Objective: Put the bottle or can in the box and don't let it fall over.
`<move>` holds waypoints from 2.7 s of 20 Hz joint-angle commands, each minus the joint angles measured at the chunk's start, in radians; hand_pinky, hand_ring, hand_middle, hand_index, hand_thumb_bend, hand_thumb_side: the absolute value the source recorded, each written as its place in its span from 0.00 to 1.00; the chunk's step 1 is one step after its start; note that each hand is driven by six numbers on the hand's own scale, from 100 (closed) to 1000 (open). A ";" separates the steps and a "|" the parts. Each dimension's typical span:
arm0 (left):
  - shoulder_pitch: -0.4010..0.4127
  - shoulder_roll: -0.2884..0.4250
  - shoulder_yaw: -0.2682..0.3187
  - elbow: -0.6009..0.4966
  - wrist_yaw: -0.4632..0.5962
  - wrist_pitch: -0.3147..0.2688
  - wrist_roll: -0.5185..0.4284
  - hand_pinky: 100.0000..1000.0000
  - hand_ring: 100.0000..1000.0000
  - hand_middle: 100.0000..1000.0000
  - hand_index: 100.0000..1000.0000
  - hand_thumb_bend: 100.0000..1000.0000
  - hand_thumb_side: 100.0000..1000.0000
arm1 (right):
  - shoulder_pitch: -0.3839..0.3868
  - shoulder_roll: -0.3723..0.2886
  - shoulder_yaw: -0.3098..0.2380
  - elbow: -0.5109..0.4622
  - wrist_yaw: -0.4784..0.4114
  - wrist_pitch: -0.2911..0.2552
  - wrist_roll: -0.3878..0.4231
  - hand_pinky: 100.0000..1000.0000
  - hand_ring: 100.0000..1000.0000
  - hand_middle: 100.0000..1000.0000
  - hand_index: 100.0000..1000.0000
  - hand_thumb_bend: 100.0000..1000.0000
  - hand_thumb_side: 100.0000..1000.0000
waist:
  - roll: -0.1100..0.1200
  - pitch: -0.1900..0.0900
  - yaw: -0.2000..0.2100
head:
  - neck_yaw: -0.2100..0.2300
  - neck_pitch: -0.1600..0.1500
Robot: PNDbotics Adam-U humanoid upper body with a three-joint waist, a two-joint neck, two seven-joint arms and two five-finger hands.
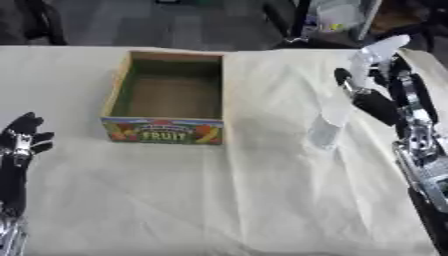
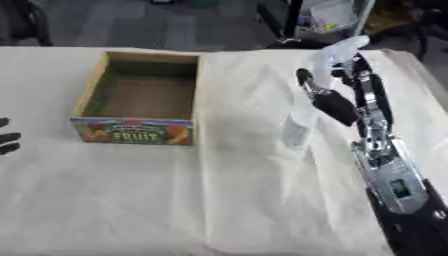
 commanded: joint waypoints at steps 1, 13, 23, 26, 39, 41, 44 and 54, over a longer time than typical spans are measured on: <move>-0.004 0.012 -0.004 -0.021 -0.005 -0.003 -0.005 0.74 0.71 0.78 0.88 0.32 0.80 | -0.022 -0.002 -0.002 -0.030 0.011 0.014 -0.011 0.89 0.79 0.74 0.95 0.42 0.35 | 0.002 -0.011 0.000 | -0.002 0.007; -0.004 0.013 -0.005 -0.021 -0.006 -0.003 -0.006 0.74 0.71 0.78 0.88 0.32 0.80 | -0.045 0.014 -0.001 -0.024 0.023 0.070 -0.078 0.87 0.75 0.70 0.92 0.44 0.30 | 0.001 -0.009 0.002 | -0.003 0.007; -0.005 0.013 -0.006 -0.021 -0.006 -0.003 -0.006 0.74 0.71 0.78 0.88 0.33 0.80 | -0.051 0.018 0.006 -0.028 0.023 0.103 -0.106 0.83 0.67 0.61 0.88 0.38 0.07 | -0.001 -0.008 0.003 | -0.004 0.007; -0.005 0.013 -0.006 -0.021 -0.006 -0.003 -0.006 0.74 0.71 0.78 0.88 0.33 0.80 | -0.052 0.019 0.009 -0.030 0.021 0.108 -0.105 0.82 0.66 0.60 0.87 0.35 0.00 | -0.001 -0.008 0.004 | -0.004 0.007; -0.004 0.012 -0.005 -0.020 -0.006 -0.004 -0.008 0.74 0.71 0.78 0.88 0.33 0.80 | -0.043 0.017 0.011 -0.041 -0.004 0.111 -0.085 0.82 0.66 0.60 0.87 0.24 0.00 | -0.002 -0.008 0.003 | -0.004 0.007; -0.004 0.012 -0.005 -0.020 -0.006 -0.005 -0.008 0.74 0.71 0.78 0.88 0.33 0.80 | -0.042 0.017 0.011 -0.043 -0.009 0.110 -0.093 0.81 0.66 0.59 0.87 0.25 0.00 | -0.001 -0.008 0.003 | -0.004 0.007; -0.003 0.012 -0.005 -0.019 -0.006 -0.005 -0.008 0.74 0.71 0.78 0.88 0.33 0.80 | -0.039 0.013 0.011 -0.048 -0.016 0.109 -0.104 0.81 0.66 0.59 0.86 0.25 0.00 | -0.001 -0.007 0.002 | -0.004 0.007; -0.003 0.012 -0.006 -0.020 -0.004 -0.009 -0.012 0.74 0.71 0.78 0.88 0.33 0.80 | -0.037 0.008 0.009 -0.046 -0.046 0.117 -0.143 0.72 0.53 0.47 0.74 0.17 0.00 | 0.001 -0.007 0.002 | -0.007 0.007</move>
